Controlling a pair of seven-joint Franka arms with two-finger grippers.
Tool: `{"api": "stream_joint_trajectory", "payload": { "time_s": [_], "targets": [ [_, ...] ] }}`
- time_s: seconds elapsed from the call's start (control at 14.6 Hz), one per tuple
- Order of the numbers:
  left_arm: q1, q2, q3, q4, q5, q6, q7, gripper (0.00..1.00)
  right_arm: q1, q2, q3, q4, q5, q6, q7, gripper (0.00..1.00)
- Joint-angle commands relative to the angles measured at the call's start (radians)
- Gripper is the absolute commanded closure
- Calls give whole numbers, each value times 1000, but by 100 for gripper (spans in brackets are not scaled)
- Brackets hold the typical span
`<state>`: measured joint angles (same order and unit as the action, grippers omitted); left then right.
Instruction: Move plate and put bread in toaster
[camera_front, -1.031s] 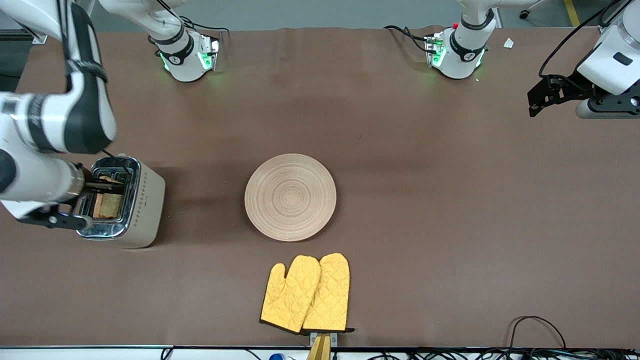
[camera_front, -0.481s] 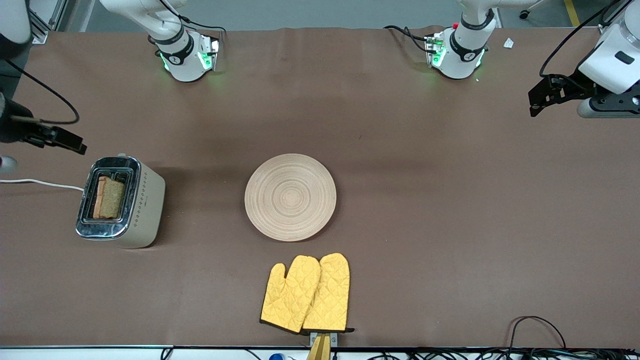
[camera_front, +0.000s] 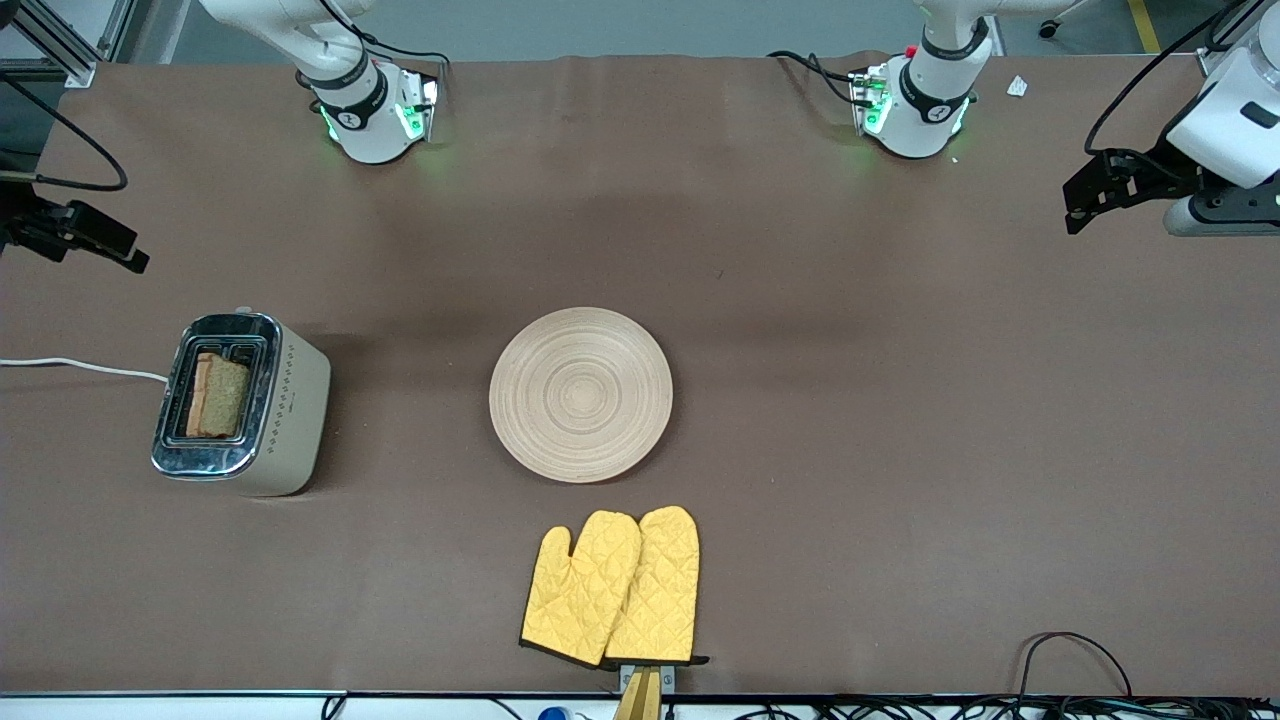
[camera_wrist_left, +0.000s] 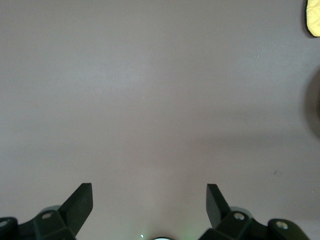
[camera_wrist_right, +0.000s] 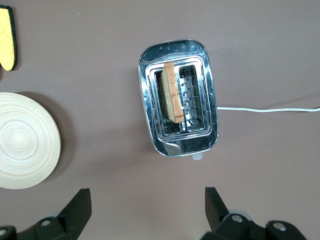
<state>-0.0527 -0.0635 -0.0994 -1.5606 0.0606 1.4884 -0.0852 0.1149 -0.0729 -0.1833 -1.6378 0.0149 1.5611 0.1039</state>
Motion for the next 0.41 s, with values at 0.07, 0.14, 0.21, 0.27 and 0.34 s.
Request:
{"api": "stream_joint_trajectory", "payload": {
  "time_s": [0.07,0.14,0.21,0.27,0.34],
  "targets": [
    [1,4,4,16,-16,-10,10,0,-11,8,10,73,5,-50,-7,0],
    [1,4,4,16,-18,-10,12,0,-6,10,11,76,5,-49,-12,0],
    [1,4,4,16,-18,-10,12,0,-5,8,11,81,8,-47,-13,0],
    [1,4,4,16,-19,-10,12,0,-3,10,13,84,10,-46,-15,0],
    [1,4,3,16,-19,-10,12,0,-1,10,13,87,10,-46,-10,0]
  ]
}}
